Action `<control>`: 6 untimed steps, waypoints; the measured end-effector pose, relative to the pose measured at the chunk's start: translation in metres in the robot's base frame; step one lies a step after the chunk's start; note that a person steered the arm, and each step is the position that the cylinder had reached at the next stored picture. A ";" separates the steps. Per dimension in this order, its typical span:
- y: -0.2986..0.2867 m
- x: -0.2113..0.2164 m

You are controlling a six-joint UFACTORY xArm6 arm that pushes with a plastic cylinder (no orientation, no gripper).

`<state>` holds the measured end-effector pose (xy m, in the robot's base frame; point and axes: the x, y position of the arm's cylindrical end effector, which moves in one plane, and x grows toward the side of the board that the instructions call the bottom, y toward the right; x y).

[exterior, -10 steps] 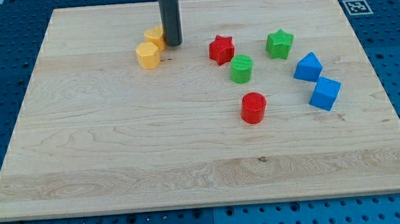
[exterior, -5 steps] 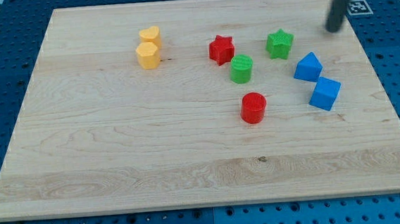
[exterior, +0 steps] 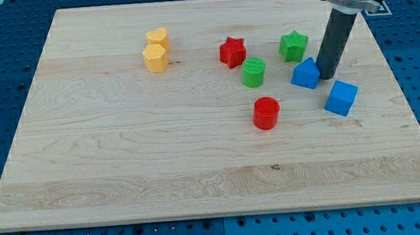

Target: Slide the blue triangle to the center

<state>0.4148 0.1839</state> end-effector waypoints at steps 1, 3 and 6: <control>-0.009 0.008; -0.048 0.009; -0.122 0.014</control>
